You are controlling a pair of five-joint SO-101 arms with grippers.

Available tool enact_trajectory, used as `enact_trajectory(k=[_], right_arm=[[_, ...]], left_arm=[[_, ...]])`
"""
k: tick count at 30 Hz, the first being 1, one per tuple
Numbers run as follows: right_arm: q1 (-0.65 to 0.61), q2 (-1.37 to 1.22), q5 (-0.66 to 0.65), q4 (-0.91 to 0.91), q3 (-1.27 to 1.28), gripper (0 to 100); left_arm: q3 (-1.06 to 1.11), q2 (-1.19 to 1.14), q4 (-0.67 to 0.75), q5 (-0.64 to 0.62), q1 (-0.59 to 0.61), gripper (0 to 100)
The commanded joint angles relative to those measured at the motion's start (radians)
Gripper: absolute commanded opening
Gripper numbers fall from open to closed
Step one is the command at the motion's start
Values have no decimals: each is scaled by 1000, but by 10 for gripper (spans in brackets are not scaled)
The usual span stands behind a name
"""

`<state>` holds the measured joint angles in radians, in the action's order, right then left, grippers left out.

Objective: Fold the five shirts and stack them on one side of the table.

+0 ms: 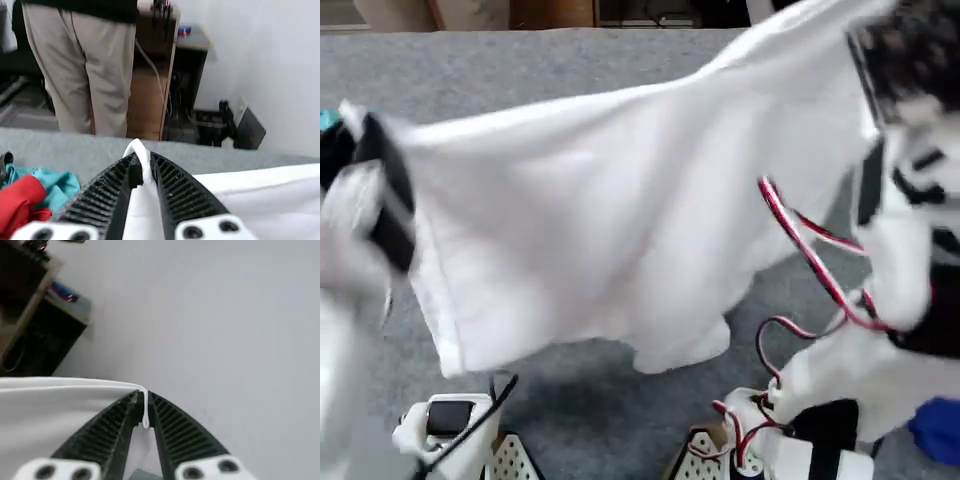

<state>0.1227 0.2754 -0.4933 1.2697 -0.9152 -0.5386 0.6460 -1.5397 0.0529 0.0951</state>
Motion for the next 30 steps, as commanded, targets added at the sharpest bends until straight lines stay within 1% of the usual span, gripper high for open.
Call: enact_trajectory(k=[1, 3, 7, 9, 12, 15, 20, 23, 26, 30], right_arm=[[-94, -2, -9, -37, 147, 5], [-136, -15, -9, -63, 231, 5], [-179, -64, -8, -155, 400, 5], [-185, -90, -8, -213, 473, 5], [-185, -136, -5, -304, 570, 5], [-185, -182, 43, -384, 628, 5], [-185, -251, 109, -479, 636, 5], [-189, -272, 146, -605, 636, 5], [-189, -277, 132, -764, 634, 5], [-193, -275, 57, -918, 634, 5]], left_arm=[[224, -45, 189, -3, 12, 18], [344, -65, 315, -5, 46, 18], [540, -113, 566, -5, 86, 18], [615, -137, 660, -5, 95, 18], [698, -182, 750, -5, 94, 18], [733, -243, 806, -5, 89, 18], [732, -377, 872, -5, 87, 18], [730, -449, 924, -5, 87, 18], [712, -481, 945, -5, 91, 18], [624, -479, 895, -5, 97, 18]])
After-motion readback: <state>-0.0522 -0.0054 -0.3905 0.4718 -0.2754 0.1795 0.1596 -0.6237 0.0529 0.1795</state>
